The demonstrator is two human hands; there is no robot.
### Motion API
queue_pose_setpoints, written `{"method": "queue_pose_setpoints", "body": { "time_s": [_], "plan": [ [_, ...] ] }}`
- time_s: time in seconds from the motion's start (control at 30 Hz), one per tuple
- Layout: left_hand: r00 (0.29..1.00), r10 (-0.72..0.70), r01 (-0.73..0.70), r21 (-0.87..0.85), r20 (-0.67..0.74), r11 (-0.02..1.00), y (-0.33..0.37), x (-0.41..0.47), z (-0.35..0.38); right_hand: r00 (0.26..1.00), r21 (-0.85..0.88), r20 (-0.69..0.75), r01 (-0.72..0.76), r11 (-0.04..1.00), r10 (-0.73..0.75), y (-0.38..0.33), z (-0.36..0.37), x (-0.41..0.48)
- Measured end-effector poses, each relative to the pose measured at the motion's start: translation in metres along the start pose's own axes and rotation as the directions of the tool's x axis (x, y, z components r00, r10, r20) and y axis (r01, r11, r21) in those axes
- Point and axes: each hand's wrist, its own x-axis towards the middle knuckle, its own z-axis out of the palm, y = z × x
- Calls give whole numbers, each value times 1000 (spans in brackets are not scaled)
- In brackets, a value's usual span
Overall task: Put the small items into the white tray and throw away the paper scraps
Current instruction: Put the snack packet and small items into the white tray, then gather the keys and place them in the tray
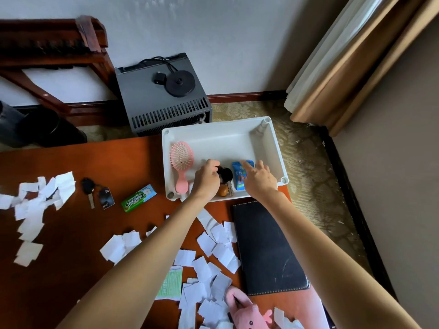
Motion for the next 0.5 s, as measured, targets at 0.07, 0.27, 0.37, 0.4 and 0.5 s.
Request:
{"method": "queue_pose_setpoints", "body": {
  "time_s": [0.07,0.27,0.37,0.4,0.5],
  "plan": [
    [1000,-9,9,-17,-10,1000,-2,1,-1,999,-7,39,10,1000,-10,3,4,1],
    [1000,6,-6,-27,-6,1000,-1,-2,-4,1000,40,-3,8,999,-8,2,10,-10],
    [998,57,-57,-13,-2,998,2,-10,-8,999,18,-40,-35,999,35,-3,8,-18],
    [997,82,-82,-2,-6,997,2,-13,-12,996,0,-78,-42,999,42,-7,5,-21],
    [985,142,-140,29,-93,990,0,-27,-34,975,-9,-220,20,1000,-22,-28,-2,-34]
  ]
}}
